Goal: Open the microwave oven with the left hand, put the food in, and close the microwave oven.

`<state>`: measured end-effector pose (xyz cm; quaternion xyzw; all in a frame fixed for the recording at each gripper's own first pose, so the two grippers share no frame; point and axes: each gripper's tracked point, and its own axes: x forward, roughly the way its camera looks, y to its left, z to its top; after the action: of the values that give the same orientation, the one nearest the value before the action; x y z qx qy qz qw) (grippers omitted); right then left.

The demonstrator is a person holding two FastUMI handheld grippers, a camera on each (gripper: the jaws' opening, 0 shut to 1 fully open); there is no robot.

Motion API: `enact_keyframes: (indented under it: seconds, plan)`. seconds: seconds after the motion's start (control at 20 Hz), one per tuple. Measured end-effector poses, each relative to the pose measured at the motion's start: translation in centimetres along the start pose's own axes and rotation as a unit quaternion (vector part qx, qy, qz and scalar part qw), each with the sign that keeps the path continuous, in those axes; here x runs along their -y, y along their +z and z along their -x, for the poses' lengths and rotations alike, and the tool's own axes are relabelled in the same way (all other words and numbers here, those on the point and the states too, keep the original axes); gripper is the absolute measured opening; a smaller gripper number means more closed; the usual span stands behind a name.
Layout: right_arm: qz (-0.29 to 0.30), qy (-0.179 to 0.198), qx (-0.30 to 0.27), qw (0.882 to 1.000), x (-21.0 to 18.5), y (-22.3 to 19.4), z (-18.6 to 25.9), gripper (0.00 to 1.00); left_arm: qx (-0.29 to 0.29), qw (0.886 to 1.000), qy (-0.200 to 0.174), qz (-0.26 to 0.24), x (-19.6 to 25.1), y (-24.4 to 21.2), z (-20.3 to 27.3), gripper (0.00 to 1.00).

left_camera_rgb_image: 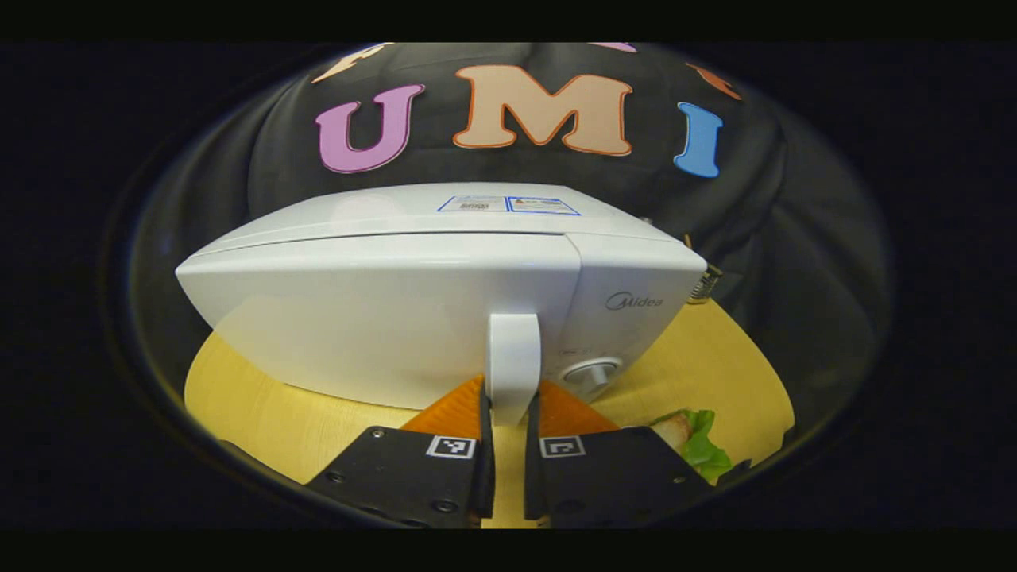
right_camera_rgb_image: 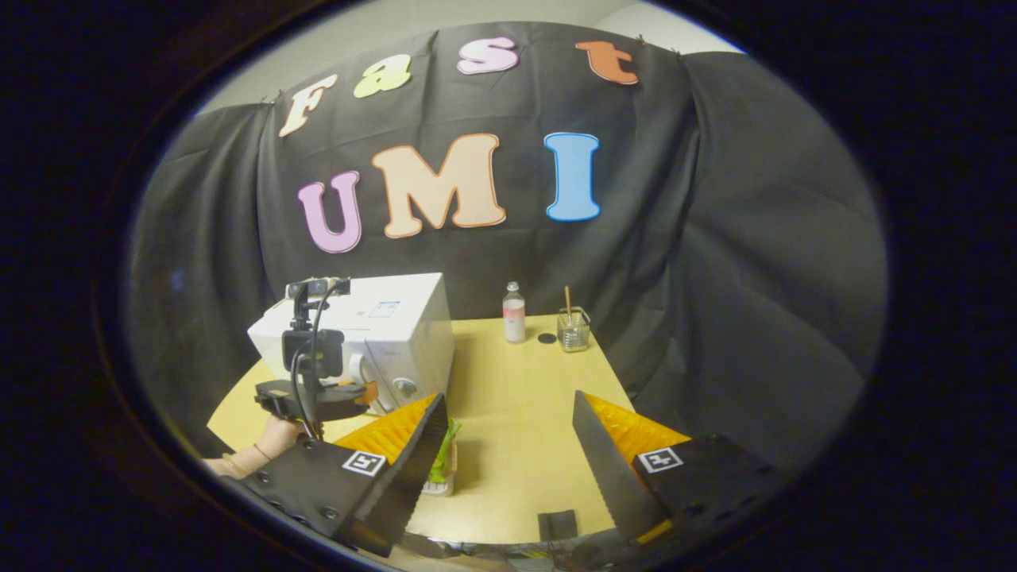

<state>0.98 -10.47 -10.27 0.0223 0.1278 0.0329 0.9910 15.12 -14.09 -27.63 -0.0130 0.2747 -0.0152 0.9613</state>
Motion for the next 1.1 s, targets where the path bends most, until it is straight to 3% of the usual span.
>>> enact_keyframes:
  seconds: [0.15, 0.3, 0.6, 0.7, 0.85, 0.95, 1.0, 1.1]
  plan:
    - [0.002, 0.008, -0.002, 1.0, -0.2, -0.6, 0.2, 0.98, -0.015, 1.0, 0.013, 0.017, -0.1, -1.1, 1.1, 0.12]
    - [0.003, 0.011, -0.006, 1.0, -0.2, -1.3, 0.2, 0.95, 0.014, 1.0, 0.002, 0.002, -0.7, -2.7, 4.2, 0.12]
    - [0.017, 0.025, -0.015, 0.999, -0.1, -2.7, 0.8, 0.95, 0.006, 1.0, 0.009, -0.012, -3.2, -6.7, 9.8, 0.15]
    - [0.021, 0.024, -0.017, 0.999, -0.2, -2.8, 1.2, 0.98, 0.003, 1.0, 0.013, -0.011, -4.2, -7.7, 11.4, 0.16]
    - [0.019, 0.019, -0.01, 1.0, -0.8, -2.8, 2.1, 0.95, -0.002, 1.0, 0.017, -0.013, -6.0, -9.0, 13.5, 0.16]
    - [0.017, 0.013, -0.002, 1.0, -1.3, -2.8, 2.9, 1.0, 0.005, 1.0, 0.009, -0.016, -6.8, -9.5, 14.6, 0.22]
    - [0.016, 0.008, 0.0, 1.0, -1.6, -2.9, 3.3, 0.95, 0.007, 1.0, 0.006, -0.013, -7.3, -9.8, 15.1, 0.2]
    - [0.012, 0.0, 0.002, 1.0, -2.1, -3.3, 4.6, 0.98, 0.006, 1.0, 0.001, -0.005, -8.3, -10.5, 16.0, 0.2]
